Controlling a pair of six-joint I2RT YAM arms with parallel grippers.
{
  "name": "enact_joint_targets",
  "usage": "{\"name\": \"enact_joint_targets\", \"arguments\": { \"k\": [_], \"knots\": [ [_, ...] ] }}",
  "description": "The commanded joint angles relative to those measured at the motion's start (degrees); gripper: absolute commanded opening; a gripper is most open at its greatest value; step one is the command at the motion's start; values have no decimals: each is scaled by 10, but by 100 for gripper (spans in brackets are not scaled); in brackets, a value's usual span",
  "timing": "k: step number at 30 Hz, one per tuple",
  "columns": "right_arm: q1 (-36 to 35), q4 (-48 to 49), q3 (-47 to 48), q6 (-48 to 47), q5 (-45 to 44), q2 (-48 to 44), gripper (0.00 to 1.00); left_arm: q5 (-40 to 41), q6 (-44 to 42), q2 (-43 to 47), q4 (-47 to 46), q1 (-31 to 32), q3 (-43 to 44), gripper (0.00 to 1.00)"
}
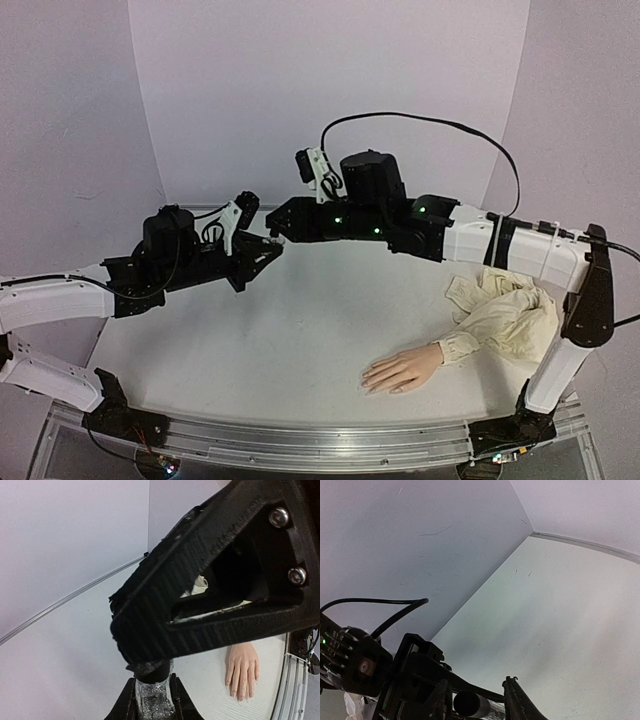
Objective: Paint the nails
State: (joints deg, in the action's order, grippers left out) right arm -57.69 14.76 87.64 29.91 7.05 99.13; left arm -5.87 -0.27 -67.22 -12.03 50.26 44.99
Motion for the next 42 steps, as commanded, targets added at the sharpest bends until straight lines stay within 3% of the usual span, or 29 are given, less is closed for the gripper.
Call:
{"name": "enact_joint_targets", "arguments": {
  "k": [1, 9, 10, 15, 17, 25, 27, 30, 32, 36, 42],
  "knots": [
    [-4, 19, 33, -1, 15, 5, 30, -14, -6, 0, -32, 3, 35, 0],
    [-1, 20, 13, -49, 84, -19, 6, -102, 10, 6, -32, 0, 39, 0],
    [0, 21, 9, -70, 112, -24, 0, -128, 15, 7, -32, -5, 40, 0],
    [1, 20, -35, -194, 387, -66, 0, -376, 48, 7, -32, -53, 55, 0],
    [1, 19, -51, -213, 452, -72, 0, -419, 60, 6, -32, -61, 62, 0],
    [0, -1, -77, -224, 370, -95, 0, -411, 59, 2, -32, -65, 68, 0],
    [-1, -5, -76, -207, 315, -105, 21, -392, 42, 4, -32, -65, 60, 0],
    [-1, -38, -73, -182, 217, -119, 69, -331, 15, 11, -30, -65, 40, 0],
    [1, -82, -55, -158, 151, -121, 83, -278, -4, 12, -28, -63, 28, 0],
    [0, -142, -22, -117, 97, -113, 92, -170, -70, 18, -26, -32, 4, 0],
    [0, -197, 27, -88, 85, -83, 89, -110, -103, 15, -26, -11, -5, 0]
  ]
}}
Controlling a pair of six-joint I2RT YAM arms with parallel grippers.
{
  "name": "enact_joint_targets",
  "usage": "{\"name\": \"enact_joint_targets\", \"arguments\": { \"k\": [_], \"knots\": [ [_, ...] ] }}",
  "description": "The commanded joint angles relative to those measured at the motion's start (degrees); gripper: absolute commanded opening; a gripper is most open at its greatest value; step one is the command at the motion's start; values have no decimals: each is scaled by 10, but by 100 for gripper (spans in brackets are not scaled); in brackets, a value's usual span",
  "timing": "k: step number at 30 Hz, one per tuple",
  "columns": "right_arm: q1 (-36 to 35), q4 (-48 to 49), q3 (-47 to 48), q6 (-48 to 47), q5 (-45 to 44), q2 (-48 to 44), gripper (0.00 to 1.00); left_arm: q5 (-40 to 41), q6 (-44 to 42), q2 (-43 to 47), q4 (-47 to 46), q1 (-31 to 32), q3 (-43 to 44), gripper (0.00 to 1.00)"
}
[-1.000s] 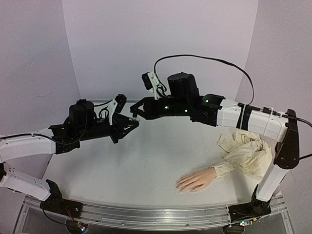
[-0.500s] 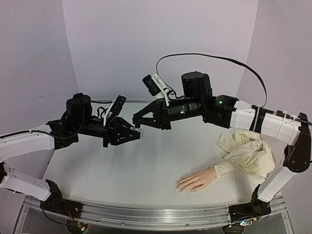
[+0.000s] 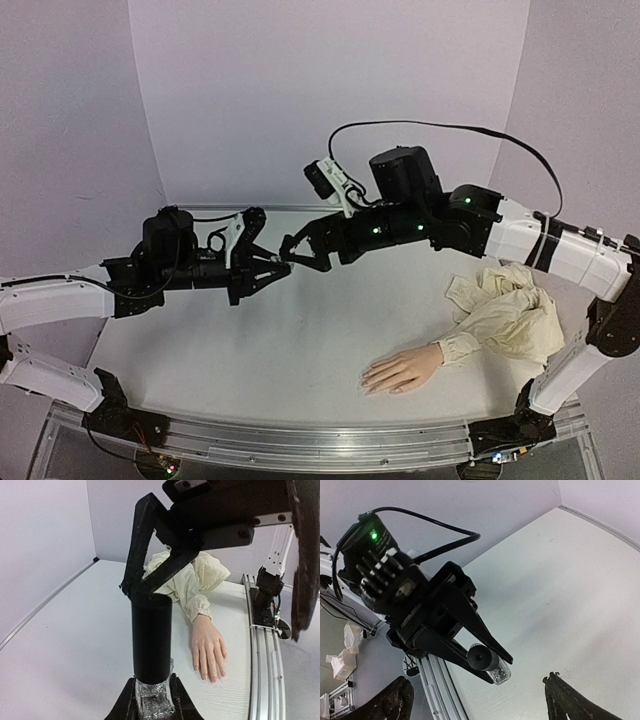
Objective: Paint the nails
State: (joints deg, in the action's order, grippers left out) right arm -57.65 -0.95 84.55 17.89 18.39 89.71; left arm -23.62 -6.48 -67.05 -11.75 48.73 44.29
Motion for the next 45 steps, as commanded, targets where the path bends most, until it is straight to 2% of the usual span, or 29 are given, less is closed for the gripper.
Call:
{"name": "enact_joint_targets", "arguments": {
  "k": [1, 6, 13, 22, 29, 32, 36, 41, 45],
  "knots": [
    [0, -46, 68, 35, -28, 17, 87, 71, -43, 14, -28, 5, 2, 0],
    [1, -89, 120, 25, -32, 58, 76, 75, -43, 11, -27, 6, 3, 0],
    [0, -97, 152, 16, -28, 91, 57, 72, -38, 9, -24, 9, 5, 0],
    [0, -97, 159, 3, -24, 101, 44, 58, -36, 1, -14, 10, 11, 0],
    [0, -97, 163, -3, -27, 107, 29, 44, -35, -10, -9, 11, 20, 0],
    [0, -96, 163, -6, -30, 105, 26, 39, -35, -12, -7, 11, 21, 0],
    [0, -97, 160, -10, -26, 104, 17, 34, -32, -12, -4, 11, 22, 0],
    [0, -98, 142, -55, 20, 93, 0, -4, -29, -3, -1, 10, 23, 0],
    [0, -97, 114, -124, 70, 69, 0, -76, -29, -3, 4, 8, 26, 0]
  ]
}}
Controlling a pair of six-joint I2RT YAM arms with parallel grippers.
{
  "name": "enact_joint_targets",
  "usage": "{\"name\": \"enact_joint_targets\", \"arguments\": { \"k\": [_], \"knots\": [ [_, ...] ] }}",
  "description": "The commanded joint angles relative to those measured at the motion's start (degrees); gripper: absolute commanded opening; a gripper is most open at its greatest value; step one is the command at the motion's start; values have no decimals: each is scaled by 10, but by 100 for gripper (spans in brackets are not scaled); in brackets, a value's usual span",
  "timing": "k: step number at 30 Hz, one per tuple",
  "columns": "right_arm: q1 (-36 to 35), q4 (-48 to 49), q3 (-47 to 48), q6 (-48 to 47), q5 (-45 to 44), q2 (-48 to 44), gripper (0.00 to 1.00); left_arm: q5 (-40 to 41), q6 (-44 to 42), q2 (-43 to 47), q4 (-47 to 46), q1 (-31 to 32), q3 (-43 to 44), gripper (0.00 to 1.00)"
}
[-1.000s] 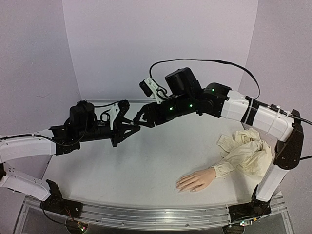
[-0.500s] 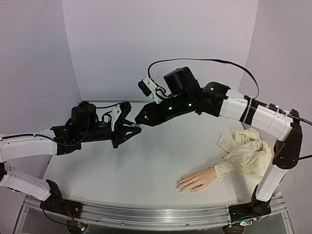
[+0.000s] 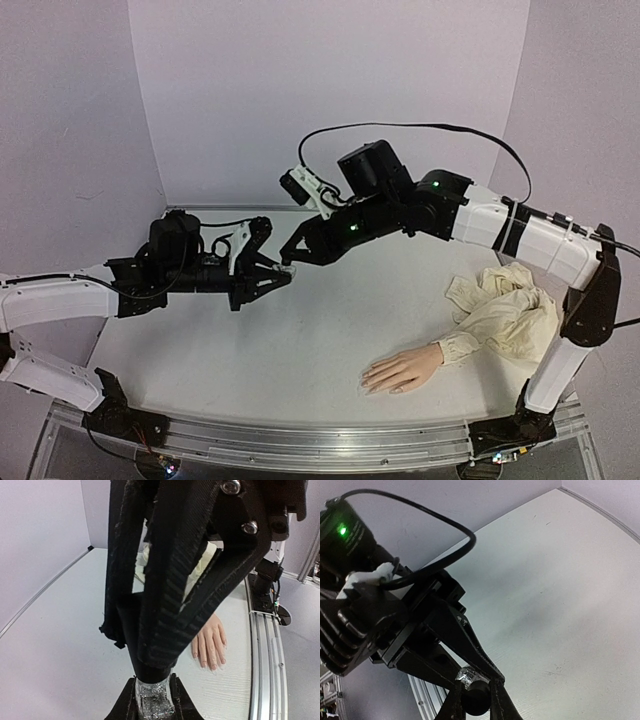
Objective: Paint the nails
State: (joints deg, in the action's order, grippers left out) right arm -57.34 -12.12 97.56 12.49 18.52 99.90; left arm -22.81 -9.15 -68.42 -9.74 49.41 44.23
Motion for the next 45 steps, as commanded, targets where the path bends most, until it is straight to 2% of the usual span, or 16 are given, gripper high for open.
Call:
{"name": "enact_joint_targets", "arguments": {
  "k": [1, 12, 23, 45],
  "knots": [
    [-3, 15, -19, -79, 65, -37, 0, -99, 0, 8, -12, 1, 30, 0],
    [-3, 62, -80, -82, 35, -90, 0, -100, -5, -2, 7, -2, 34, 0],
    [-3, 72, -109, -112, 103, -105, 0, -114, -7, -3, 16, -2, 38, 0],
    [-3, 98, -127, -93, 83, -124, 0, -107, -8, -7, 23, -4, 46, 0]
  ]
}}
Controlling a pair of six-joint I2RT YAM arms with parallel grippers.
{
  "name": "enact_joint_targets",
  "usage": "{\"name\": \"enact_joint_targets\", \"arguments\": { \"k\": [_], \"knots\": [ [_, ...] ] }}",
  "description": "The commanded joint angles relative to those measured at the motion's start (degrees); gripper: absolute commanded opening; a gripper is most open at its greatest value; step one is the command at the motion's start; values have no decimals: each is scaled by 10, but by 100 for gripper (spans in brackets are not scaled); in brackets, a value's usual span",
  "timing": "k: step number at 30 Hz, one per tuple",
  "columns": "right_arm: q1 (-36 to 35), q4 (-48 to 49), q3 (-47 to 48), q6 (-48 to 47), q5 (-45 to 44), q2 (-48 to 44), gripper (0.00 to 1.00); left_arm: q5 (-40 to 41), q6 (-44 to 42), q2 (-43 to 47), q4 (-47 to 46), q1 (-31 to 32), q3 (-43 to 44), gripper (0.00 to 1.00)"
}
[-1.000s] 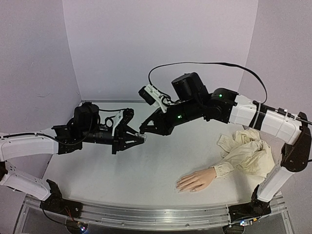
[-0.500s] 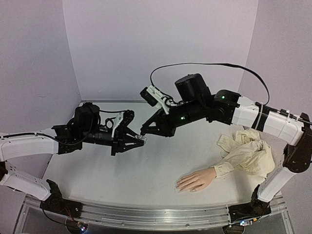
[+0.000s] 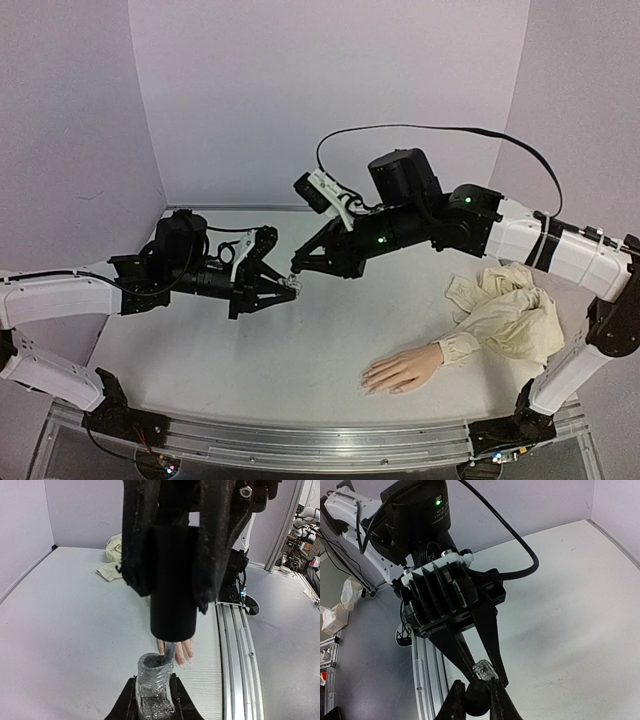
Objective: Paint the nails
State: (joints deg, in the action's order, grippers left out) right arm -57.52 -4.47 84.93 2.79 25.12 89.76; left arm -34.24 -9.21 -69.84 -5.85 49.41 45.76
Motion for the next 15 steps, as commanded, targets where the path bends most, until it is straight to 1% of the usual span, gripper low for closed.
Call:
{"name": "enact_joint_targets", "arguments": {
  "k": [1, 15],
  "knots": [
    [-1, 21, -1, 5, 15, -22, 0, 9, -7, 8, -15, -4, 30, 0],
    [-1, 28, -8, 13, -11, -33, 0, 11, -7, -2, -13, -4, 34, 0]
  ]
}}
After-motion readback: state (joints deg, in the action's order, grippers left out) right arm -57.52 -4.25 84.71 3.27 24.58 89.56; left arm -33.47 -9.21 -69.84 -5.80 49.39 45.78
